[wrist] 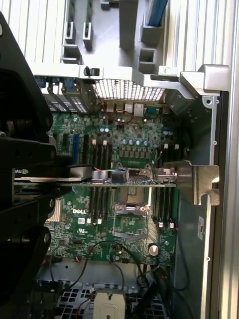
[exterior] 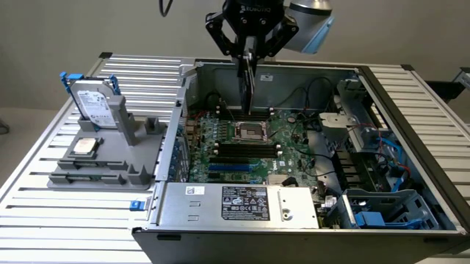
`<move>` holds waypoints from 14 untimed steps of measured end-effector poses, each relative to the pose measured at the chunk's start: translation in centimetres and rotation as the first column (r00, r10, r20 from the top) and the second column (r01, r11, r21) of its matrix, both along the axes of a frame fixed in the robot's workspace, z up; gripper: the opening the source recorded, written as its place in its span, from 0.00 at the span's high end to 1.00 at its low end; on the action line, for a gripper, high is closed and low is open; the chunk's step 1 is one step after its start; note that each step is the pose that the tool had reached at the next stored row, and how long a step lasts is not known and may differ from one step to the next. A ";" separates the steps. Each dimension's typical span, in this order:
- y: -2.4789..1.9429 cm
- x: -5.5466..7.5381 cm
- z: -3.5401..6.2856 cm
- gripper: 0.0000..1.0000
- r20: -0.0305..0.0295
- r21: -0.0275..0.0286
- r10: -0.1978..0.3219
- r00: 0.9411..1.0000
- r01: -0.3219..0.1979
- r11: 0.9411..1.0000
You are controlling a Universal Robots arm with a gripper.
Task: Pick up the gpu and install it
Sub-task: 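Insert the gpu into the slot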
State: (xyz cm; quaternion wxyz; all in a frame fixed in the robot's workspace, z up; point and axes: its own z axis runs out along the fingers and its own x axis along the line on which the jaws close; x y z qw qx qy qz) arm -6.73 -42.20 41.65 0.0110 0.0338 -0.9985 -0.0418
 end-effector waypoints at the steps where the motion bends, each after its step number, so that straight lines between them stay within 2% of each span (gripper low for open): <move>1: 0.00 0.0 -0.03 0.74 0.000 0.000 0.015 1.000 -0.015 1.000; 4: 0.00 0.0 -0.15 0.74 0.000 0.000 0.067 0.998 -0.067 0.998; 7: 0.00 0.0 -0.29 0.74 0.000 0.000 0.120 0.993 -0.120 0.993; 11: 0.00 0.0 -0.42 0.74 0.000 0.001 0.192 0.981 -0.192 0.981; 14: 0.00 0.0 -0.46 0.74 0.000 0.002 0.246 0.969 -0.246 0.969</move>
